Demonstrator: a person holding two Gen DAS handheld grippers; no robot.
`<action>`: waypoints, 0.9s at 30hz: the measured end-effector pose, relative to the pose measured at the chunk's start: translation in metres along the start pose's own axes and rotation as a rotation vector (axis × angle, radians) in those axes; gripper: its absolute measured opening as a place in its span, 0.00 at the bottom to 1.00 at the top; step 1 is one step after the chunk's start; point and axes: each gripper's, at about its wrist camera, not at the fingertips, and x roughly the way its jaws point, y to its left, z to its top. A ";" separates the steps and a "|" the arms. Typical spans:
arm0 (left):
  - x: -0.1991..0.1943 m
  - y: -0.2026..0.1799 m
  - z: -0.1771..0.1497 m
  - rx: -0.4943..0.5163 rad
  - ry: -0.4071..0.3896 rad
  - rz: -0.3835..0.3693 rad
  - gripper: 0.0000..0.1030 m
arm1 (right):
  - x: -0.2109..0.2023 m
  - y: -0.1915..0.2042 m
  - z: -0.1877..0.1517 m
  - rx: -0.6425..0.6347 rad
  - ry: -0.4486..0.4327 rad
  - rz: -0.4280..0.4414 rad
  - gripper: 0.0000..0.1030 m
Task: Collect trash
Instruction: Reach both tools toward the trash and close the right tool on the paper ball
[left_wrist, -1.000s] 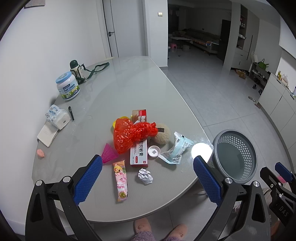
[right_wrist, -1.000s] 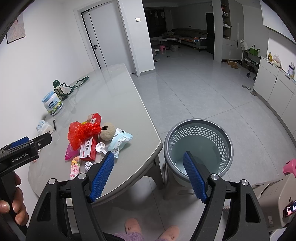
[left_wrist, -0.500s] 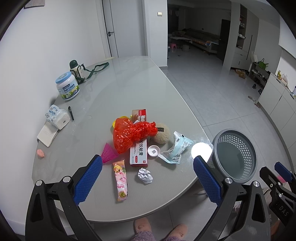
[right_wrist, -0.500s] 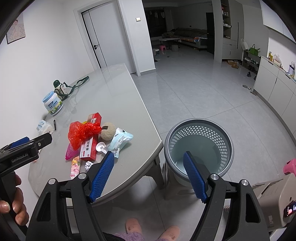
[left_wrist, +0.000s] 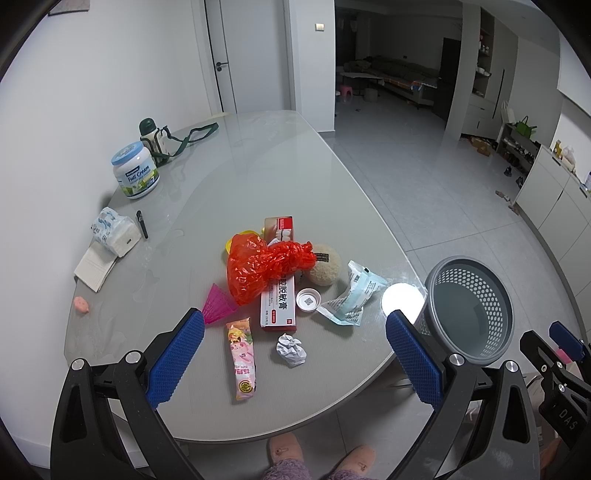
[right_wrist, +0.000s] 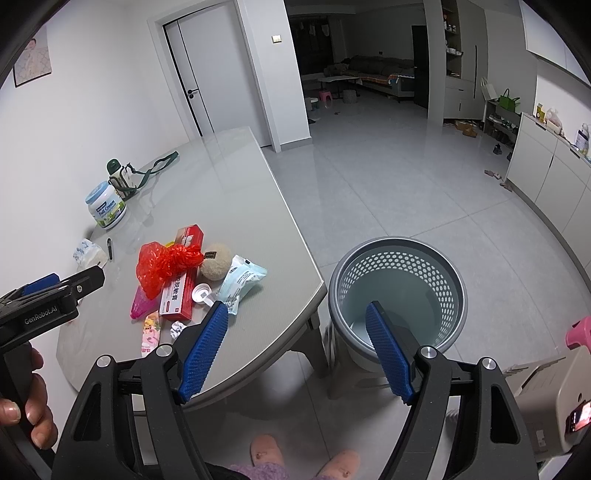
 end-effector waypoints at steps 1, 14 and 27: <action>0.001 -0.001 0.000 0.001 -0.001 0.001 0.94 | 0.001 -0.001 -0.001 0.000 -0.002 0.000 0.71; 0.010 0.034 -0.010 -0.045 0.011 0.039 0.94 | 0.030 0.023 -0.008 -0.039 0.047 0.046 0.71; 0.059 0.153 -0.058 -0.169 0.117 0.191 0.94 | 0.117 0.126 -0.043 -0.212 0.239 0.148 0.71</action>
